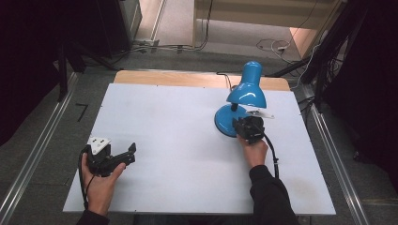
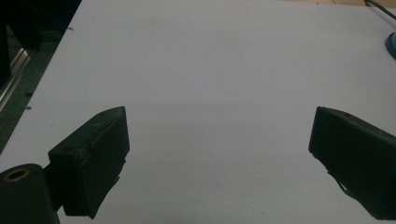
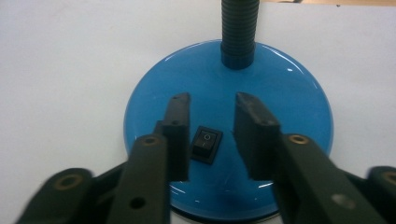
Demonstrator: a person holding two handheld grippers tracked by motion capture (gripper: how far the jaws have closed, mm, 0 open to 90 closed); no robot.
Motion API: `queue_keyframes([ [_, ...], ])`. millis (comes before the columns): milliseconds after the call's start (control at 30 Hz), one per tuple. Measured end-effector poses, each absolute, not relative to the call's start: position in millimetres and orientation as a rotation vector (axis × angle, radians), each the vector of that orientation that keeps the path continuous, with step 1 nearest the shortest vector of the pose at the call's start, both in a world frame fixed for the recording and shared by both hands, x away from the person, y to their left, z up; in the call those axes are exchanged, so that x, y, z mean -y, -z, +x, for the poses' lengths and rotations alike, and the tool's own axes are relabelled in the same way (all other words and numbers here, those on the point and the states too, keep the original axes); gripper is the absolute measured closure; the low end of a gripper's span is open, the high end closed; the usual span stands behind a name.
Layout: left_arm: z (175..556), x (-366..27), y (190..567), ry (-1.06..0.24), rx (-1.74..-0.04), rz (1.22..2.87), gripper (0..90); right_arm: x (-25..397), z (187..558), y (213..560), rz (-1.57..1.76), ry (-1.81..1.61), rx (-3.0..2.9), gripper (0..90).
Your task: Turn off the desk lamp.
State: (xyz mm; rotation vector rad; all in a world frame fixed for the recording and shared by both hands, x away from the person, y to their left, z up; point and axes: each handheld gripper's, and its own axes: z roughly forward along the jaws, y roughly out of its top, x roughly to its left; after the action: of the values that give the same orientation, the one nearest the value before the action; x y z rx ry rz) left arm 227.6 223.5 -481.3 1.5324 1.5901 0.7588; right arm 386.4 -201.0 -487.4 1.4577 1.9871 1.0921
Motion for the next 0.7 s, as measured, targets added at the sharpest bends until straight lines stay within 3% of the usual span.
queue_keyframes([
  [133, 228, -223, 481, -0.76, -1.589, 1.533, 5.8, 204, 385, 485, 1.443, -1.103, -2.014, 46.3],
  [267, 228, -223, 482, -0.757, -1.591, 1.532, 5.8, 207, 383, 482, 1.455, -1.118, -2.023, 37.4],
  [700, 228, -223, 482, -0.753, -1.592, 1.534, 5.8, 215, 378, 481, 1.468, -1.112, -2.029, 27.2],
])
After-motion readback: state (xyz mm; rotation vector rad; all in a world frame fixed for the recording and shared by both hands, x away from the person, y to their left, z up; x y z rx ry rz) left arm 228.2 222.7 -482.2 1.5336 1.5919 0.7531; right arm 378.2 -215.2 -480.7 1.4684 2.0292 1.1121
